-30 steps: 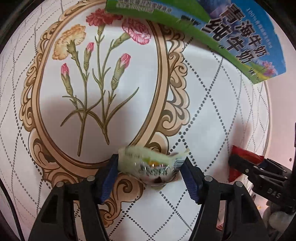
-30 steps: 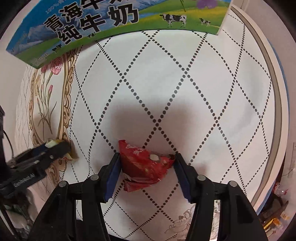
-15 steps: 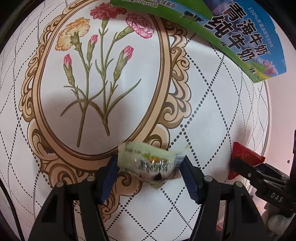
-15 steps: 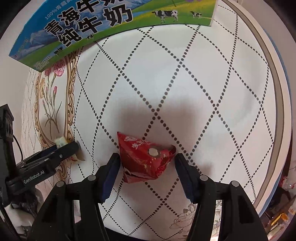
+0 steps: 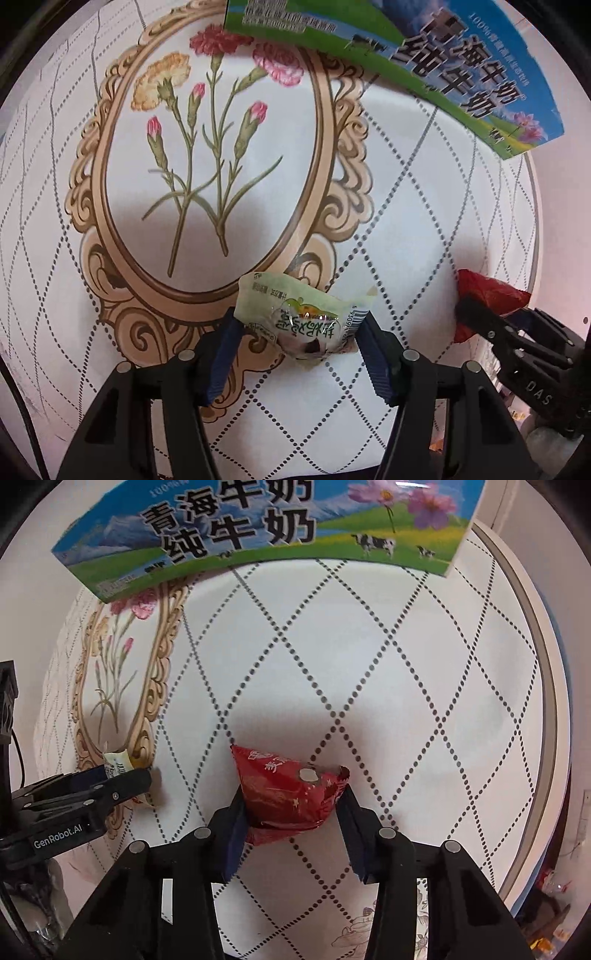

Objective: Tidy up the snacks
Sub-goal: 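Carry the red packet and white-green packet into the box and open both tools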

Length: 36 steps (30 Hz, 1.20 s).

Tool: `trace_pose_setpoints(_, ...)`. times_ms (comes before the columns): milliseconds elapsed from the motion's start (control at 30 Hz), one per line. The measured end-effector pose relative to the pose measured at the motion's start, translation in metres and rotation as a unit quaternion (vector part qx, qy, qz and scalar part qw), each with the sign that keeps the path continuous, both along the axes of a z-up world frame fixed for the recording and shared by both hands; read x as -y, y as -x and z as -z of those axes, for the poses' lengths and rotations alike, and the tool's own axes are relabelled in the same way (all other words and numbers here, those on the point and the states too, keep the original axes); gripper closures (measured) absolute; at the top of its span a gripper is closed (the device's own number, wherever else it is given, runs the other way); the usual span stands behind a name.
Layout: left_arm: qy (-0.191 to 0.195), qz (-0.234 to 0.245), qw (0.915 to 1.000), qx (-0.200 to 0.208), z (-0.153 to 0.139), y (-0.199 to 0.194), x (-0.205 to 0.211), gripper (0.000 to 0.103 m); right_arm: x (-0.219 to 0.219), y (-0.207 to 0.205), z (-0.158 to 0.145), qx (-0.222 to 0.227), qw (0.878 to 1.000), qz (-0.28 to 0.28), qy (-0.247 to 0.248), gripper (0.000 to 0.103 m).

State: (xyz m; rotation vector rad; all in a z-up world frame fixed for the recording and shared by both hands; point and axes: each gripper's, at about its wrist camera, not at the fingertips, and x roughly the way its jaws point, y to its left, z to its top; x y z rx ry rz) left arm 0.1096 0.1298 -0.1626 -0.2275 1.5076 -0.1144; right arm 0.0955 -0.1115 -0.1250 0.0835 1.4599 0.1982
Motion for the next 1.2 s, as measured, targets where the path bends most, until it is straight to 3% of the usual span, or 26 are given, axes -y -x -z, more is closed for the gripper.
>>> trace_pose_setpoints(200,0.025,0.008,0.9994,0.024,-0.04,-0.009,0.01,0.044,-0.001,-0.005,-0.02,0.012,1.0,-0.001,-0.028,0.055)
trace_pose_setpoints(467,0.068,0.043,0.9925,0.091,-0.13,-0.057,0.035,0.044,0.013,-0.035,-0.089,0.068,0.995,0.008,-0.079,0.055)
trace_pose_setpoints(667,0.032,0.075,0.9864,0.143,-0.183,-0.132,0.036,0.044,0.027,-0.096,-0.152,0.129,0.986,0.014,-0.109,0.055)
trace_pose_setpoints(767,-0.013,0.085,0.9844,0.153,-0.189,-0.175,0.031,0.044,0.026,-0.135,-0.169,0.15,0.982,0.012,-0.11,0.055)
trace_pose_setpoints(900,-0.081,0.095,0.9833,0.133,-0.174,-0.238,0.02,0.044,0.015,-0.192,-0.172,0.155,0.982,0.002,-0.105,0.055)
trace_pose_setpoints(1067,-0.157,0.105,0.9775,0.094,-0.143,-0.288,0.007,0.044,-0.011,-0.258,-0.15,0.131,0.987,-0.014,-0.096,0.055)
trace_pose_setpoints(1200,-0.185,0.11,0.9743,0.067,-0.118,-0.307,-0.001,0.041,-0.023,-0.285,-0.128,0.105,0.99,-0.022,-0.091,0.052)
